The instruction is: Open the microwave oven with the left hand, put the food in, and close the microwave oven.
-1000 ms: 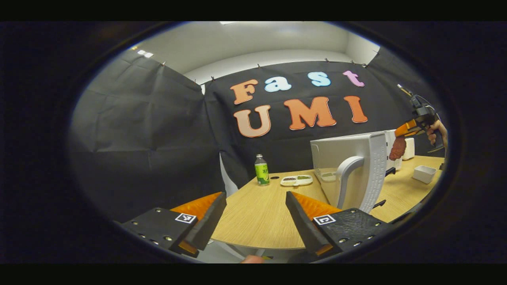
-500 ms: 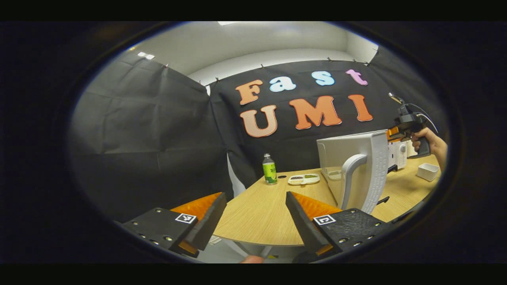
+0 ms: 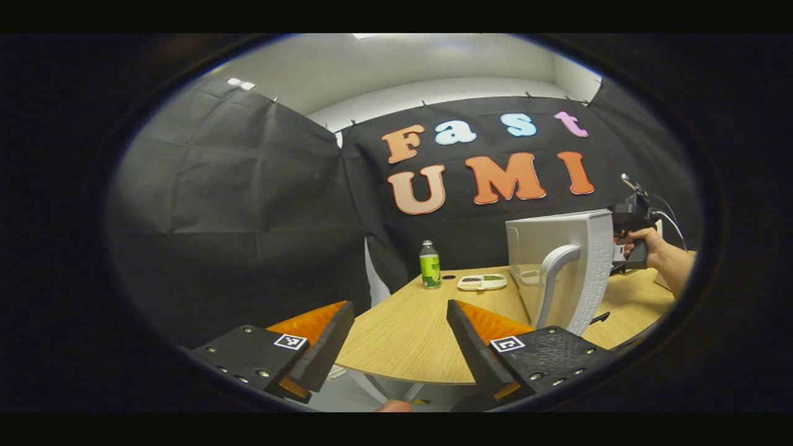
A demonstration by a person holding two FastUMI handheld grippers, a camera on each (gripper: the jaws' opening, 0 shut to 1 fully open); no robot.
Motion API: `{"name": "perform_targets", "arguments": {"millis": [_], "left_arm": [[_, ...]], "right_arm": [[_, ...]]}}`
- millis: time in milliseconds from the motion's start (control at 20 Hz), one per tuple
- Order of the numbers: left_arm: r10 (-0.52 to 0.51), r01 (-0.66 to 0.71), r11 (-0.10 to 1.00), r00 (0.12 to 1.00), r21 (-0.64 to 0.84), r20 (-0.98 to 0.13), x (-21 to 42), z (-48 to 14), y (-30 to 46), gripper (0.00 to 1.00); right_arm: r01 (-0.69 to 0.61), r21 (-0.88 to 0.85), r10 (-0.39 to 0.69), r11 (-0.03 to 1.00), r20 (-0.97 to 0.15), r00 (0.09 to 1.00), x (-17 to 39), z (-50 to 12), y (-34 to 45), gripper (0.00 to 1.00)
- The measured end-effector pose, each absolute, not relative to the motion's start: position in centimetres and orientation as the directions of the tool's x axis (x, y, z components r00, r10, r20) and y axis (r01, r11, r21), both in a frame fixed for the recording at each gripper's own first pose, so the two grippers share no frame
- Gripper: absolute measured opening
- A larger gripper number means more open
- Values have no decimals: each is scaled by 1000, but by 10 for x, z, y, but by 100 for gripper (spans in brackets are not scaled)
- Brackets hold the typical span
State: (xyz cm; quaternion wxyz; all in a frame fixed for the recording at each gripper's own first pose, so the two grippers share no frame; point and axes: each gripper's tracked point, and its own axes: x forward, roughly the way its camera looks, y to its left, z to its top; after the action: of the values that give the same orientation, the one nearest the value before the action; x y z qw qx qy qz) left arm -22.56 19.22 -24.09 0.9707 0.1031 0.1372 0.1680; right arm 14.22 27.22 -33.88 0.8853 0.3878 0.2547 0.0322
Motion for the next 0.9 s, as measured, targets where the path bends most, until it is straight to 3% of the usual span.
{"name": "perform_targets", "arguments": {"millis": [600,900], "left_arm": [[361,-302,922,895,241,-261,-226,-250,197,91],[345,-283,928,897,241,-276,-218,-258,192,90]], "right_arm": [[259,747,107,612,-403,909,194,-385,272,13],[288,720,44,631,-404,914,212,-402,281,14]]}}
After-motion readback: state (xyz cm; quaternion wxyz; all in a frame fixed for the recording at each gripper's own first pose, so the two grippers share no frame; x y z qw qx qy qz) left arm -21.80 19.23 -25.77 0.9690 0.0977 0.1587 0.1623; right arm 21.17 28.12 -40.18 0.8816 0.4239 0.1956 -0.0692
